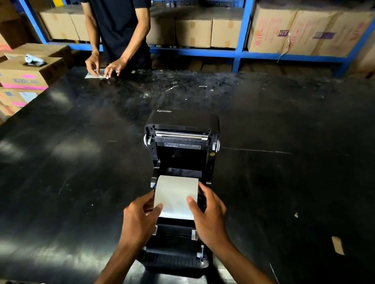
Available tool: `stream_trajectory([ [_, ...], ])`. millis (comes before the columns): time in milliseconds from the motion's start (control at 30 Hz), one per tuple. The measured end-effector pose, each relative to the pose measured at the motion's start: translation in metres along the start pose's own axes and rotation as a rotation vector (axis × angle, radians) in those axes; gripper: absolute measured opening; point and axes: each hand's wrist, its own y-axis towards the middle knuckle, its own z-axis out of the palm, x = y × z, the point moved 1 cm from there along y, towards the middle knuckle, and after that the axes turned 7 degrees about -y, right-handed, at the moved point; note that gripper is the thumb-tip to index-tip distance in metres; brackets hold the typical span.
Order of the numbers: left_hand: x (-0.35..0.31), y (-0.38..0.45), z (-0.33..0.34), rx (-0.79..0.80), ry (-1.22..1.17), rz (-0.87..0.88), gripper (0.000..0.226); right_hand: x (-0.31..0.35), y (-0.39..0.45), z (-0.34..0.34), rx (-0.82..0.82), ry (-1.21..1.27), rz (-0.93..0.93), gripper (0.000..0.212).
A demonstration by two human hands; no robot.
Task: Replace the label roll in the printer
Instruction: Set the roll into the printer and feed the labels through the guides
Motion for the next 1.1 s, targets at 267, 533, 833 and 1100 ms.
stream_trajectory([
  [267,0.012,-0.007,-0.003,-0.043,0.007,-0.081,0.013,-0.007,-0.014,-0.002,-0.186,-0.023,-0.039,0.027],
  [533,0.018,-0.01,-0.007,-0.011,0.034,-0.117,0.01,-0.018,-0.031,0.005,-0.176,-0.063,0.112,0.02],
  [833,0.027,-0.008,-0.006,0.035,0.02,-0.107,0.01,-0.022,-0.03,0.002,-0.153,-0.052,0.15,0.021],
  [1100,0.03,-0.002,-0.016,0.125,0.058,0.0,0.014,-0.026,-0.029,-0.006,-0.031,-0.104,0.095,0.011],
])
